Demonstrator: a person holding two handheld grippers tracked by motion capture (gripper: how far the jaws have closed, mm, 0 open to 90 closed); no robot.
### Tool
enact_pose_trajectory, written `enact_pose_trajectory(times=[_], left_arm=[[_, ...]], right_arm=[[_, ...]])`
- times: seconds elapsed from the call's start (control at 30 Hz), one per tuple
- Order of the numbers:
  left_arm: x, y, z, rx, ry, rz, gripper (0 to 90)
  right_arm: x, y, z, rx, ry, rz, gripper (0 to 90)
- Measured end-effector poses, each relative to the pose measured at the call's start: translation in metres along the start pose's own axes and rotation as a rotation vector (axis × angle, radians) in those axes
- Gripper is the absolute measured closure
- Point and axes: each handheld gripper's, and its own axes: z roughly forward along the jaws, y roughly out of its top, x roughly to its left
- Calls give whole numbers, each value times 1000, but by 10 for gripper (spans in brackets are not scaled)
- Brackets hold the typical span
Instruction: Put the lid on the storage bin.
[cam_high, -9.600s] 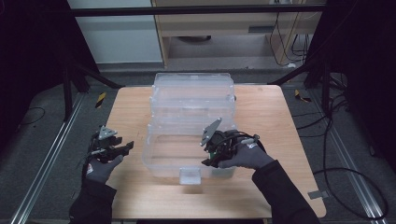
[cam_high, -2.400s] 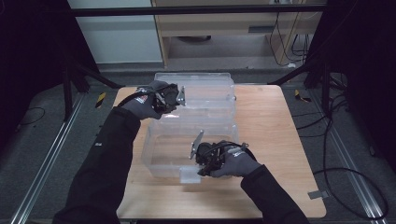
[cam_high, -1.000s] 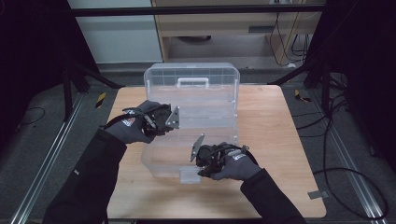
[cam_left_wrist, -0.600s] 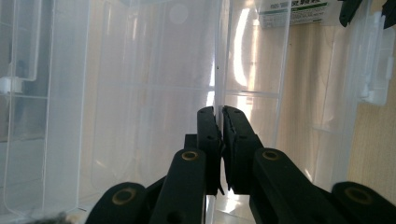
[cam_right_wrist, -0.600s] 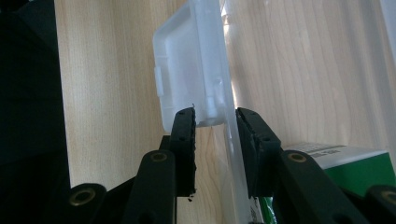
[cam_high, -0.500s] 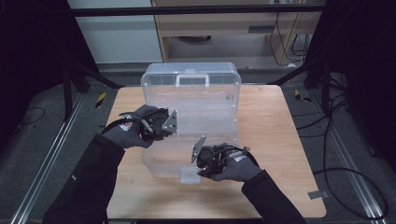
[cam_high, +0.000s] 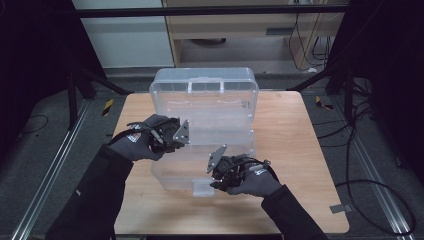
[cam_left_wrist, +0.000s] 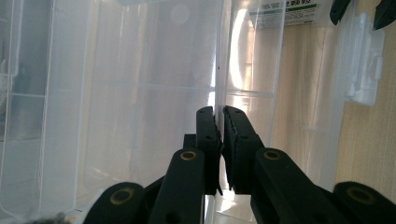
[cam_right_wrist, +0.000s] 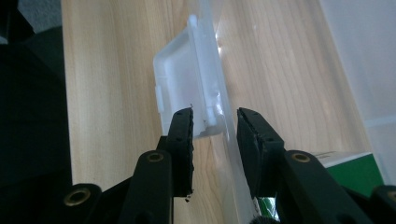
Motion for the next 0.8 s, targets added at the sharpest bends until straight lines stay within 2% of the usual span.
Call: enact_pose_trajectory(times=[0.03, 0.17, 0.2, 0.33, 0.57, 0.8], left_arm=[[1, 0, 0, -2, 5, 15, 847], [0, 0, 0, -3, -1, 3, 846], [1, 0, 0, -3, 1, 10, 845], [0, 0, 1, -8, -2, 5, 845], [0, -1, 0, -3, -8, 0, 843], [-2, -1, 1, -4, -17, -8, 841]], right_arm=[[0, -1, -2, -10, 0, 2, 671], [0, -4, -11, -73, -26, 21, 694], [1, -5, -15, -92, -50, 33, 717], [1, -12, -25, -164, -95, 99, 791], [-3, -25, -36, -222, -126, 169, 898], [-3, -36, -42, -310, -160, 225, 900]])
